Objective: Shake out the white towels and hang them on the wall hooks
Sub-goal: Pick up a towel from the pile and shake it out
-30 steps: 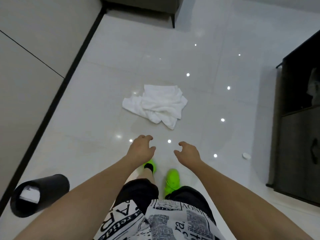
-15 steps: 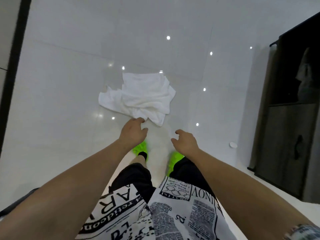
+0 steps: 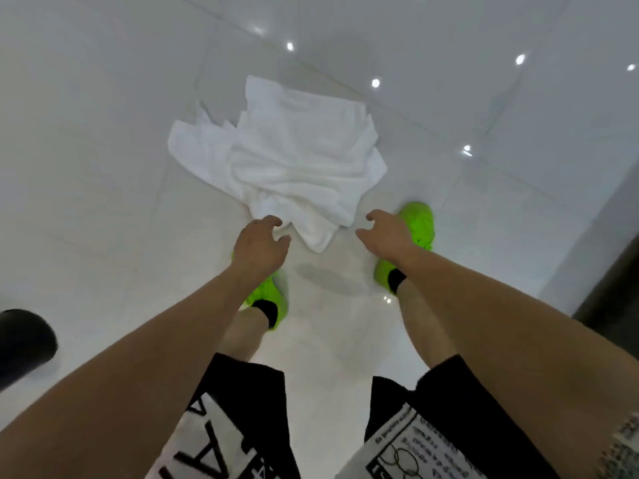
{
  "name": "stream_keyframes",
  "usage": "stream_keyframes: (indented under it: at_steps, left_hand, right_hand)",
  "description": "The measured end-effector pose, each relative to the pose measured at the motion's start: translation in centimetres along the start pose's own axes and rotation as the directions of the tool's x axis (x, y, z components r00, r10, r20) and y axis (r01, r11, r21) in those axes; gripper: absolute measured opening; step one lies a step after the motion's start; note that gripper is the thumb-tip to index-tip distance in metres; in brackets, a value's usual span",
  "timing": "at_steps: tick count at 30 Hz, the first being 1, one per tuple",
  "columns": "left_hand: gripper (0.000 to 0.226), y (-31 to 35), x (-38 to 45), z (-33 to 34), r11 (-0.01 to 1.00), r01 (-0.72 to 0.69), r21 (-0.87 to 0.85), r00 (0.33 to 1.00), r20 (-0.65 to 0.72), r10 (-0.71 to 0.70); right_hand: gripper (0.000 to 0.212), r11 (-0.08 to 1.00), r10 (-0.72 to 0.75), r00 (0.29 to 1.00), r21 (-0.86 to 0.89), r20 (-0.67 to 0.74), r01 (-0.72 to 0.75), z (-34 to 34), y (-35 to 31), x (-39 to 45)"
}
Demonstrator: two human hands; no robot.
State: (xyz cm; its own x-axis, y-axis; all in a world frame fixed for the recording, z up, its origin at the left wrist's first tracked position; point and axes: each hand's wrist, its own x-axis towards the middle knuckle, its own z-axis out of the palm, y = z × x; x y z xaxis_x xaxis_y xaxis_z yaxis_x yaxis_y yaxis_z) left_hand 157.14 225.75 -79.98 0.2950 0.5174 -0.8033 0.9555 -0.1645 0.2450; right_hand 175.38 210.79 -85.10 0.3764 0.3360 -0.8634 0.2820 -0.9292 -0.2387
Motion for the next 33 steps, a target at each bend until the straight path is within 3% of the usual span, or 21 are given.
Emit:
stream_keyframes:
  at_steps: [5, 9, 13, 16, 19, 24, 27, 33]
  left_hand:
    - [0.041, 1.1, 8.9, 7.4, 0.999, 0.022, -0.025, 1.0, 0.019, -0.021]
    - [0.04, 1.0, 14.5, 11.7, 1.0, 0.021, -0.019, 0.999, 0.044, -0.02]
    - [0.04, 0.5, 17.9, 14.0, 0.999, 0.033, 0.034, 0.996, 0.083, -0.036]
    - [0.039, 0.3, 18.8, 14.1, 0.997, 0.03, 0.072, 0.996, 0.082, -0.036]
    - [0.039, 1.3, 17.0, 12.6, 0.995, 0.023, 0.099, 0.993, 0.11, -0.033]
    - [0.038, 5.1, 10.6, 7.0, 0.996, -0.025, 0.08, 0.995, 0.093, 0.017]
    - [0.039, 8.2, 5.5, 2.9, 0.995, -0.062, 0.072, 0.996, 0.063, 0.058]
    - [0.048, 14.6, -5.3, -6.2, 0.985, -0.155, 0.08, 0.988, 0.007, 0.155]
  right_hand:
    - [0.043, 0.996, 0.043, 0.998, 0.075, 0.038, -0.046, 2.0, 4.1, 12.7]
    - [0.049, 0.953, 0.104, 0.991, 0.277, 0.085, -0.124, 5.8, 5.3, 19.7]
    - [0.065, 0.764, 0.213, 0.961, 0.582, 0.179, -0.278, 9.7, 5.5, 23.3]
    - [0.044, 0.595, 0.261, 0.938, 0.728, 0.227, -0.341, 11.3, 5.1, 24.1]
    - [0.024, 0.585, 0.242, 0.946, 0.745, 0.216, -0.32, 10.1, 4.2, 21.4]
    - [0.017, 0.637, 0.133, 0.976, 0.74, 0.169, -0.215, 3.1, 0.9, 12.6]
    - [0.026, 0.641, 0.08, 0.986, 0.75, 0.144, -0.162, -2.6, -2.3, 6.5]
    - [0.035, 0.483, -0.065, 0.969, 0.857, 0.238, -0.178, -14.7, -8.5, -6.0]
